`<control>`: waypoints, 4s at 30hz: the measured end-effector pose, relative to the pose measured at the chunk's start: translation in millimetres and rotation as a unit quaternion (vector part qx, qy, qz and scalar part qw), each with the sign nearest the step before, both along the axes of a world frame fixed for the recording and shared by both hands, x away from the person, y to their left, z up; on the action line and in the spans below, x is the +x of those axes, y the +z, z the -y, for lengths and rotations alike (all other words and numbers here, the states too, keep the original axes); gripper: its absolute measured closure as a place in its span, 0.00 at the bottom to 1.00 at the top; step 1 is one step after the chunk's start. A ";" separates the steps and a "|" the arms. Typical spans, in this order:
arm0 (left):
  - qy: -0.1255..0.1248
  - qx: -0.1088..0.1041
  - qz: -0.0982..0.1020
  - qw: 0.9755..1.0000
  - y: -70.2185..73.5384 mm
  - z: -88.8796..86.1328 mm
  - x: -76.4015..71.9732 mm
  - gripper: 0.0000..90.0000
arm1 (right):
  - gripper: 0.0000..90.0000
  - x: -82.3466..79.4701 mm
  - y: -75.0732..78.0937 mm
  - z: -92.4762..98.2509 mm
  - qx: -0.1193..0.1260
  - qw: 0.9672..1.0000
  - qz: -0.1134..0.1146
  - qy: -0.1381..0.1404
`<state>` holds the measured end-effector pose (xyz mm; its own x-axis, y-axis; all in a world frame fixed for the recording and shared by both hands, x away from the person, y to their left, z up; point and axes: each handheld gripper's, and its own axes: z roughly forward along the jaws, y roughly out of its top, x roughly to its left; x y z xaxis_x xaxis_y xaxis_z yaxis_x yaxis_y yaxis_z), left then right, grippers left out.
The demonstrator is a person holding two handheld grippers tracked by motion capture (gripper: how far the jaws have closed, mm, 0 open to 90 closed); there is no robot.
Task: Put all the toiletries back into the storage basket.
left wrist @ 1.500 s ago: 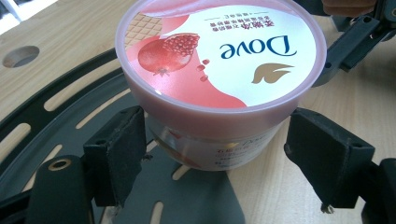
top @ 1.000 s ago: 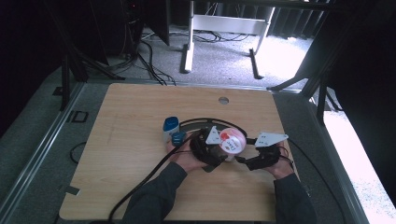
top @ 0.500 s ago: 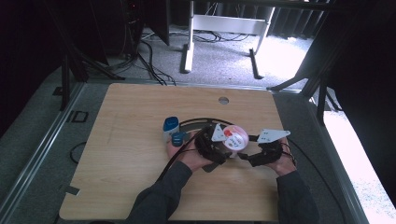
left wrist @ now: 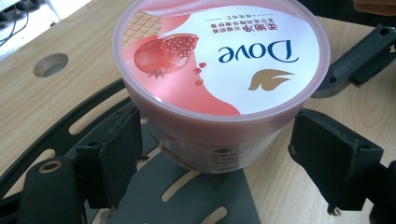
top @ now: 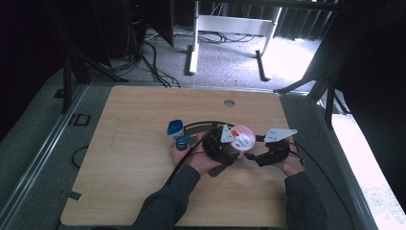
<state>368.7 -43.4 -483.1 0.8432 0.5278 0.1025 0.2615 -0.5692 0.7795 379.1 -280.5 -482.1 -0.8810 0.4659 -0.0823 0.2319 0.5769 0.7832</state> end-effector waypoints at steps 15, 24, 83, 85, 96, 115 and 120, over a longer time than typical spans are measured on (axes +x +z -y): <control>0.028 0.006 0.007 1.000 -5.3 4.9 7.2 0.20 | 0.22 17.2 -0.7 -2.6 -0.024 1.000 -0.007 0.009; 0.041 0.003 0.003 0.999 -9.4 8.8 11.2 0.20 | 0.23 25.6 -2.6 -1.5 -0.031 0.999 -0.016 0.011; 0.072 0.018 -0.042 0.996 -40.1 21.7 35.3 0.26 | 0.21 53.0 -27.3 -9.4 -0.099 0.993 -0.056 -0.025; 0.073 0.021 -0.042 0.996 -41.3 21.9 35.6 0.27 | 0.19 52.7 -28.1 -8.9 -0.100 0.993 -0.058 -0.028; 0.075 0.013 -0.041 0.996 -43.4 20.0 33.1 0.32 | 0.18 48.6 -30.7 6.6 -0.088 0.993 -0.062 -0.048; 0.080 -0.002 -0.042 0.996 -37.5 16.0 19.5 0.42 | 0.23 39.0 -54.0 14.6 -0.063 0.992 -0.086 -0.065; 0.063 -0.015 -0.031 0.997 -24.3 15.7 5.9 0.44 | 0.26 23.1 -58.8 17.9 -0.059 0.992 -0.081 -0.073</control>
